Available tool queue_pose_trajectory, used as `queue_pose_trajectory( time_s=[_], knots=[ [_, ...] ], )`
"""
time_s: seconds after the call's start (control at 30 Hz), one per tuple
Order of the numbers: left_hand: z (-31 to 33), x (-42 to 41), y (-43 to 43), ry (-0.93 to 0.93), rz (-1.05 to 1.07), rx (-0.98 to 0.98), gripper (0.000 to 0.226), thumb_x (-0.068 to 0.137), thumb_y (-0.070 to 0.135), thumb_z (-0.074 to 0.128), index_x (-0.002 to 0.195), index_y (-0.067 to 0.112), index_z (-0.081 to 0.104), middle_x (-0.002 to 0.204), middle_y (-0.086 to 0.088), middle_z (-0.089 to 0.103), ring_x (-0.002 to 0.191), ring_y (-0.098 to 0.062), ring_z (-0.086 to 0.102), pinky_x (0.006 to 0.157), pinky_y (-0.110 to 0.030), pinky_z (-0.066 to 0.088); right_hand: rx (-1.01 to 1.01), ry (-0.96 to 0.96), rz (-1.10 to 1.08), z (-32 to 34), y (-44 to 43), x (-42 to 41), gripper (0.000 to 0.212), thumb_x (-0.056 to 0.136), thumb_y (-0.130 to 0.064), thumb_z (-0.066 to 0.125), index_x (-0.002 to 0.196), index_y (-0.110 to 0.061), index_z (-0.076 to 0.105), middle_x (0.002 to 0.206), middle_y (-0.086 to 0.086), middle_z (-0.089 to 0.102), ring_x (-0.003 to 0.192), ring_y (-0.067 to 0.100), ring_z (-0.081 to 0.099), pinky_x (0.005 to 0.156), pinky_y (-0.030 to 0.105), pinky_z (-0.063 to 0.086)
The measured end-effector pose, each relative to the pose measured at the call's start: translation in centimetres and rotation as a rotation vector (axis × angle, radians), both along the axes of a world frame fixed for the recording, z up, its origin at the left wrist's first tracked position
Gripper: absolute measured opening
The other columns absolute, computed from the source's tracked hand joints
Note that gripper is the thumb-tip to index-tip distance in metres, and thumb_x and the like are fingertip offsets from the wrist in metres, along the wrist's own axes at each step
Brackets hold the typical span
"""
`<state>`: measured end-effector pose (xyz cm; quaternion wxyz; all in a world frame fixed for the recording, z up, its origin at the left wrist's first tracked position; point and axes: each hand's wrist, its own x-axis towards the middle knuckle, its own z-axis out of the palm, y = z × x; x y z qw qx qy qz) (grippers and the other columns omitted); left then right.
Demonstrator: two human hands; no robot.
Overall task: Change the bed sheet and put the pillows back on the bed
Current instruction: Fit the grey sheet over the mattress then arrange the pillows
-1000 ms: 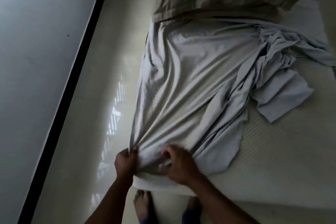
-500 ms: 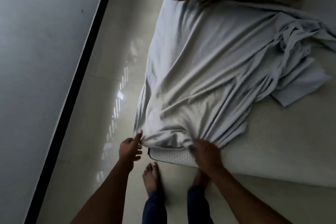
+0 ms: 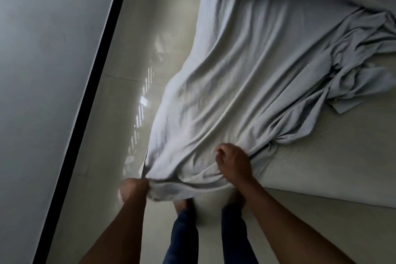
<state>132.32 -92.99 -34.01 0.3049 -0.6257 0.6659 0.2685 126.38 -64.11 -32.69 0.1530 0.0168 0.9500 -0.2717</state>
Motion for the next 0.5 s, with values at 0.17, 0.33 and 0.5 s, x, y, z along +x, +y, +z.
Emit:
queue_pose_trajectory(
  time_s=[0.17, 0.33, 0.5],
  knots=[
    [1.0, -4.1, 6.4, 0.232, -0.293, -0.116, 0.051, 0.078, 0.011, 0.061, 0.128, 0.003, 0.052, 0.127, -0.024, 0.056, 0.118, -0.043, 0.054, 0.101, -0.047, 0.047, 0.038, 0.057, -0.412, -0.8, 4.6, -0.6, 0.014, 0.080, -0.014, 0.064, 0.093, -0.014, 0.070, 0.097, 0.007, 0.067, 0.092, 0.029, 0.064, 0.081, 0.036, 0.050],
    [3.6, -9.1, 16.0, 0.799, -1.134, 0.118, 0.033, 0.080, 0.012, 0.059, 0.112, 0.018, 0.065, 0.106, -0.007, 0.064, 0.098, -0.031, 0.061, 0.082, -0.044, 0.053, -0.127, 0.104, -1.321, -0.8, 11.5, -0.3, 0.040, 0.080, -0.033, 0.063, 0.109, -0.007, 0.068, 0.114, 0.018, 0.066, 0.105, 0.039, 0.063, 0.088, 0.042, 0.051],
    [3.4, -11.0, 23.0, 0.436, -1.616, 0.506, 0.042, 0.095, 0.030, 0.059, 0.137, 0.025, 0.059, 0.118, 0.003, 0.071, 0.113, -0.025, 0.064, 0.098, -0.030, 0.047, -0.319, -0.053, -1.369, -1.9, 16.5, -4.6, 0.067, 0.087, -0.060, 0.064, 0.112, 0.002, 0.070, 0.115, 0.022, 0.069, 0.106, 0.038, 0.065, 0.087, 0.041, 0.052]
  ],
)
